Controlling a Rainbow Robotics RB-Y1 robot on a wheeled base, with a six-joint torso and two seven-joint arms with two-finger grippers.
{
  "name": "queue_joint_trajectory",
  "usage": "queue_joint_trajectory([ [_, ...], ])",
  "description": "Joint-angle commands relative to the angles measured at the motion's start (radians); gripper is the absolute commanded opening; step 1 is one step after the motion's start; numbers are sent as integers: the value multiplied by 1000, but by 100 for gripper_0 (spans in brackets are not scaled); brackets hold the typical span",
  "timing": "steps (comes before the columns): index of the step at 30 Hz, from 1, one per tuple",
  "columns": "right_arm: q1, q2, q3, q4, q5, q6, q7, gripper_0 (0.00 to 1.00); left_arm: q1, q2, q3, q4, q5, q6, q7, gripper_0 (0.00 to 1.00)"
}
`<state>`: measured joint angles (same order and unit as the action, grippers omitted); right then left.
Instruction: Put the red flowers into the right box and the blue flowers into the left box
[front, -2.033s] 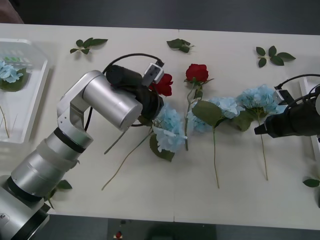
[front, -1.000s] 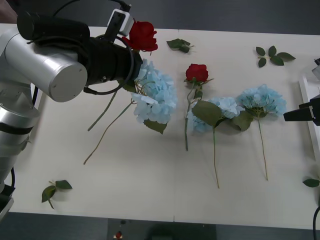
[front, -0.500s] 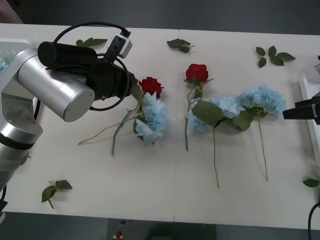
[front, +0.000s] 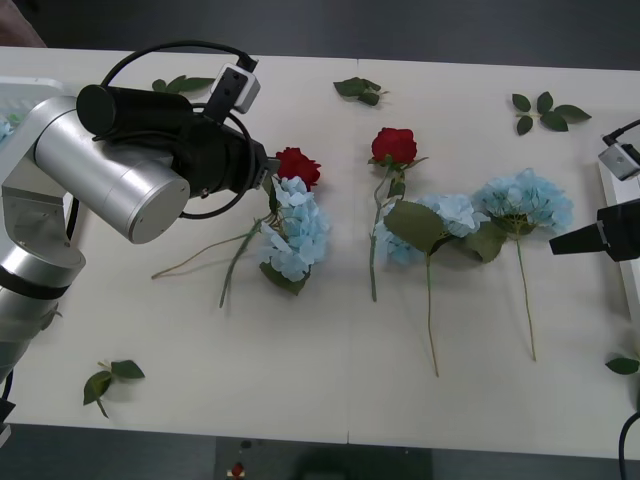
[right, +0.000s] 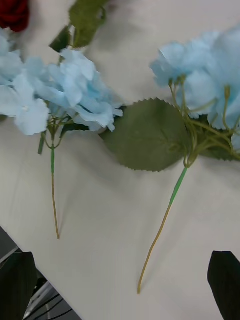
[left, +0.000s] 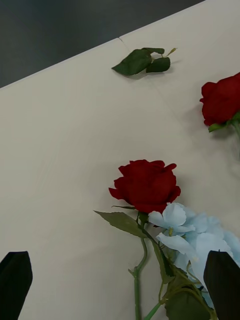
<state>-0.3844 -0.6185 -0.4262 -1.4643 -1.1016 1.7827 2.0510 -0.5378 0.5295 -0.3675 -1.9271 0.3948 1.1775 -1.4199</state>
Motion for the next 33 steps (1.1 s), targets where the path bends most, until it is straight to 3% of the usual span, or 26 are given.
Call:
queue_joint_trajectory([
  [1, -25, -3, 30, -28, 54, -25, -89, 100, 9, 14, 41, 10, -1, 5, 27, 100],
  [11, -25, -3, 167, -28, 164, -144, -269, 100, 24, 17, 90, 22, 18, 90, -240, 100],
  [18, -16, -4, 250, -28, 192, -217, -324, 100, 70, 20, 90, 50, 72, 74, -378, 100],
  [33, 56, -3, 348, -28, 256, -365, -371, 100, 85, 20, -74, 91, 21, -10, -412, 100],
])
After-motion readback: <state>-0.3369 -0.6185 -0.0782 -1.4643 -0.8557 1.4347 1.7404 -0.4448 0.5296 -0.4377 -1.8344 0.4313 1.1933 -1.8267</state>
